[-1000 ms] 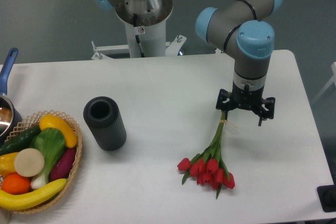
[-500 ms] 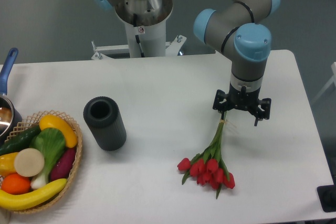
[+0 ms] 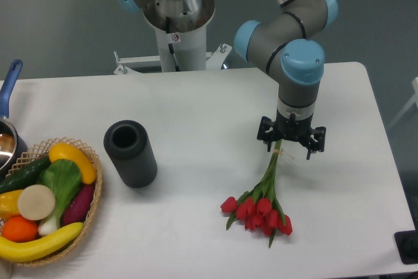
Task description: Pick up the flowers from the table
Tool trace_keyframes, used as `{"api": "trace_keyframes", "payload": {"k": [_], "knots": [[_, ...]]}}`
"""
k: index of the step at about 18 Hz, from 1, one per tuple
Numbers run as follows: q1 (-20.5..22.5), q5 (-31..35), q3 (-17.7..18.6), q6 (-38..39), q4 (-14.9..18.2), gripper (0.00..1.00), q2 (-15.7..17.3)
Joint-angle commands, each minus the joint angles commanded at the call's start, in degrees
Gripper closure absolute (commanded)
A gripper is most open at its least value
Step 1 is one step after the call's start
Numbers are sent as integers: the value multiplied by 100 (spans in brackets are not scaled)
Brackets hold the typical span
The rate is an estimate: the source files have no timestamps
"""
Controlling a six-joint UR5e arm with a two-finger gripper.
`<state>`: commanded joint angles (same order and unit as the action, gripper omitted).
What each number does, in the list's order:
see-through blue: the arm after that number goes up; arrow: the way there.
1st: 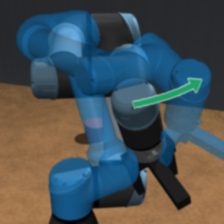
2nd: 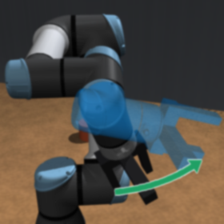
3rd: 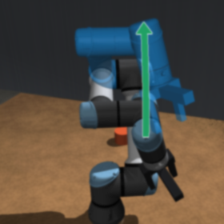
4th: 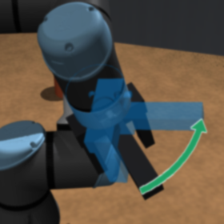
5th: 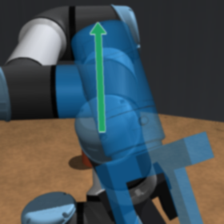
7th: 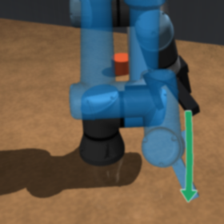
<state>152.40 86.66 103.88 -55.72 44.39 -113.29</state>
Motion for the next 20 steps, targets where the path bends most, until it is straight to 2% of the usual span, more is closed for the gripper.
{"api": "trace_keyframes", "payload": {"k": [10,14,17,18,19,20], "knots": [[-9,-18,-122,-70,-26,0,-220],[-96,-9,-149,-27,-35,0,-474],[-175,0,-96,-44,-35,0,-466],[-185,9,-140,-62,-44,10,-466],[-185,9,-149,-62,-44,53,-466],[-185,9,-140,-44,-35,81,-457]]}}
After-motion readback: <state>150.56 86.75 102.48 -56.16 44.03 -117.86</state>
